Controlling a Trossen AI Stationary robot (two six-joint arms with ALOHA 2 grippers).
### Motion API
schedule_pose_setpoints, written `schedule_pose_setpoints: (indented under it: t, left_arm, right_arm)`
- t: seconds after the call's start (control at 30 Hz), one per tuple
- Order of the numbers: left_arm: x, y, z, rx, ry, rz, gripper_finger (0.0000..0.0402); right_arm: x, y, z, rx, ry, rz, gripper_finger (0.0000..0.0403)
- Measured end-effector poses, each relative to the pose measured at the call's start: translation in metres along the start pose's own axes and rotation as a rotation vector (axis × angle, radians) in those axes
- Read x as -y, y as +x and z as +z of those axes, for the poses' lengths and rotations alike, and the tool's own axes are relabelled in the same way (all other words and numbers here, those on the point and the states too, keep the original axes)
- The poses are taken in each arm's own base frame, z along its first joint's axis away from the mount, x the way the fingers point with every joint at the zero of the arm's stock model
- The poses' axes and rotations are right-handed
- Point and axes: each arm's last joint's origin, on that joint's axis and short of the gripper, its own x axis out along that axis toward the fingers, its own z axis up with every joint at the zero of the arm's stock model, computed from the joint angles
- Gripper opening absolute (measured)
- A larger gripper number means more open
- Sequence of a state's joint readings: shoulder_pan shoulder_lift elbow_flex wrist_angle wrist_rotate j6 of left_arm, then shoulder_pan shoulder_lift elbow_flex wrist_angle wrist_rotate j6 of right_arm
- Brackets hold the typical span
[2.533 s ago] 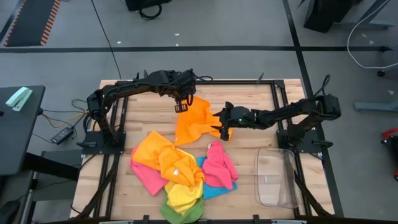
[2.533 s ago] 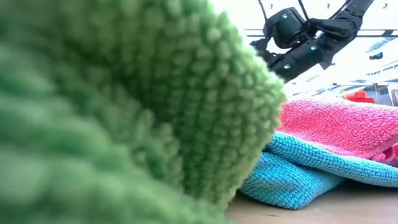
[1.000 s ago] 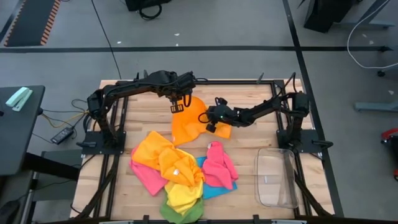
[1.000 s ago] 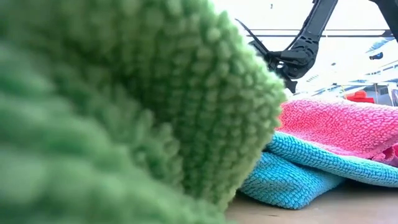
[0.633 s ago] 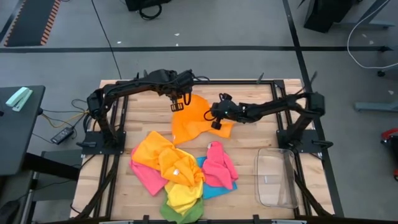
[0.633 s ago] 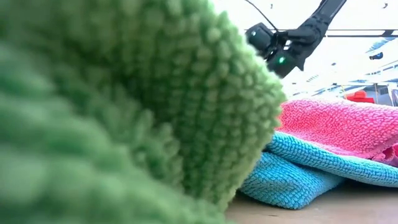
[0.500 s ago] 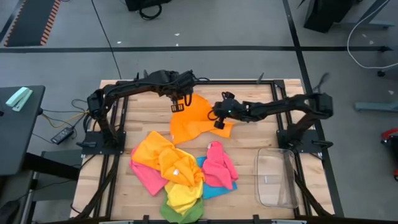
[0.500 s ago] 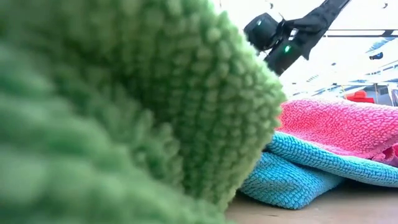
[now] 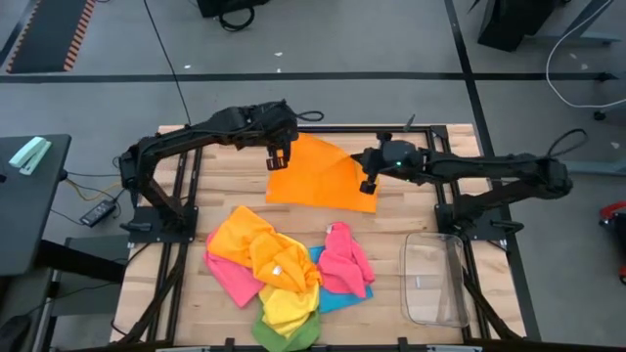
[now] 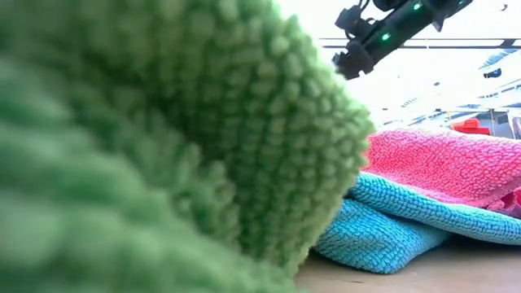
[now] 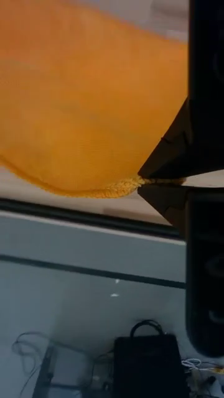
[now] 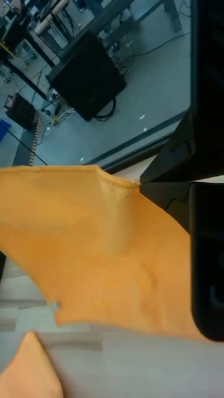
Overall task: Fold microfiber towels
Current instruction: Fold the orange towel
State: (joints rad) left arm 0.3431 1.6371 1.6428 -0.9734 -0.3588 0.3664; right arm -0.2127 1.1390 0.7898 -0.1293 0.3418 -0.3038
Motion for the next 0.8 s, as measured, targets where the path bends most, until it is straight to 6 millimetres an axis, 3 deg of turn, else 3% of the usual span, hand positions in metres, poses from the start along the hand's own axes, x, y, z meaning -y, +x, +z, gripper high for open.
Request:
schedule_pose_setpoints:
  t: [0.3, 0.47, 0.8]
  left_arm:
    - [0.009, -0.024, 0.005, 0.099, 0.022, -0.001, 0.0013]
    - [0.021, -0.037, 0.008, 0.132, 0.031, -0.023, 0.003]
    - [0.05, -0.07, 0.012, 0.217, 0.048, -0.085, 0.0009]
  right_arm:
    - [0.017, -0.025, 0.025, -0.045, 0.0, 0.01, 0.0003]
    - [0.016, -0.039, 0.039, -0.08, -0.028, 0.063, 0.0003]
    - [0.004, -0.079, 0.073, -0.034, -0.036, 0.241, 0.0003]
